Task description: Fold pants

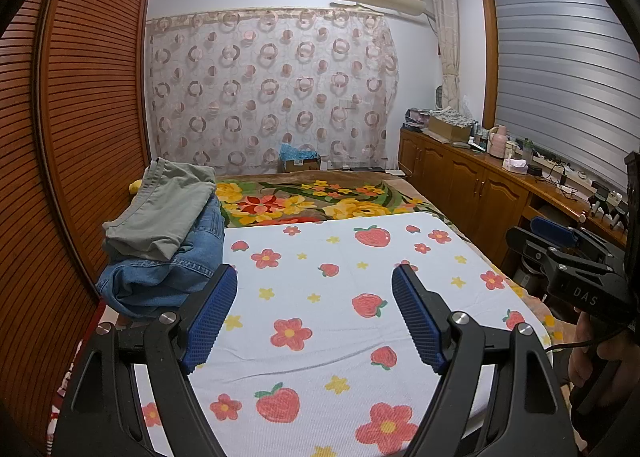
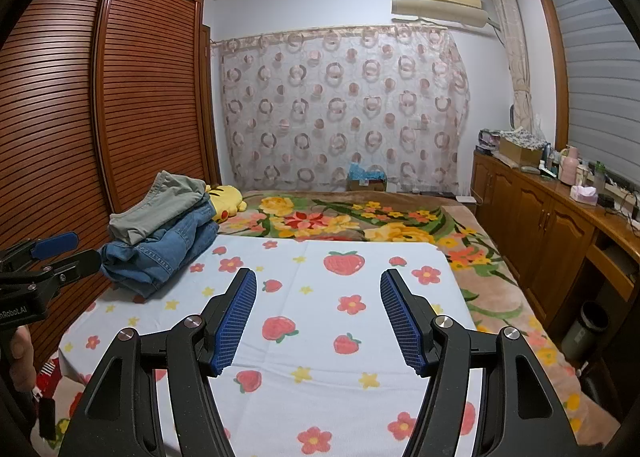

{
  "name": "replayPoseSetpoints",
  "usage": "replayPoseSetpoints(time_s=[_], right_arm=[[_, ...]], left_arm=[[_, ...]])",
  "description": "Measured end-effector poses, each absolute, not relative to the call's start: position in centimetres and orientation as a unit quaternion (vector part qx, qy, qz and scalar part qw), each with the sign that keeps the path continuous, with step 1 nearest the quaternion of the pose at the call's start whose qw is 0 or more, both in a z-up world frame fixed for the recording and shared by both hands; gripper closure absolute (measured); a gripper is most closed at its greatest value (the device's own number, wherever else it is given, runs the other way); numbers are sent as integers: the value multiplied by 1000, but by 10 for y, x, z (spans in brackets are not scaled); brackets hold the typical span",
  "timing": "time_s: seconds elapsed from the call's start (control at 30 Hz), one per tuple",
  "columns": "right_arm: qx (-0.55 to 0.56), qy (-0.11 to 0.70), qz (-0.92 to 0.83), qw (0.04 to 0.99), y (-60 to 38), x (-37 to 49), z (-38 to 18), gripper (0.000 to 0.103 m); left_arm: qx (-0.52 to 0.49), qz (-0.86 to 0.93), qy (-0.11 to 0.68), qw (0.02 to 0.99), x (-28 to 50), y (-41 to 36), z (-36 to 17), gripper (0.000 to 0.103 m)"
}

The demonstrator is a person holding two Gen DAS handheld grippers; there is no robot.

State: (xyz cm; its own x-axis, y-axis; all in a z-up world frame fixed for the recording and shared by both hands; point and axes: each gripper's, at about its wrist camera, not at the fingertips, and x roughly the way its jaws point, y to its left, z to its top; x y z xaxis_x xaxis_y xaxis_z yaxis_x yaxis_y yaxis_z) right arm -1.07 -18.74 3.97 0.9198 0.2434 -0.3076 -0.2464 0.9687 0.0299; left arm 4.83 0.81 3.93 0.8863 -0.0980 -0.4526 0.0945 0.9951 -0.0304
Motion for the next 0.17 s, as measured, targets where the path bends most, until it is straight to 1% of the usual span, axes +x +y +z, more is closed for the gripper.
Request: replayPoseSetpoints(time_s=[0.17], right_arm=[[-5,156,124,980,-188,-10,39,36]], left_arm=[[-4,-50,233,971,48,9,39,22]])
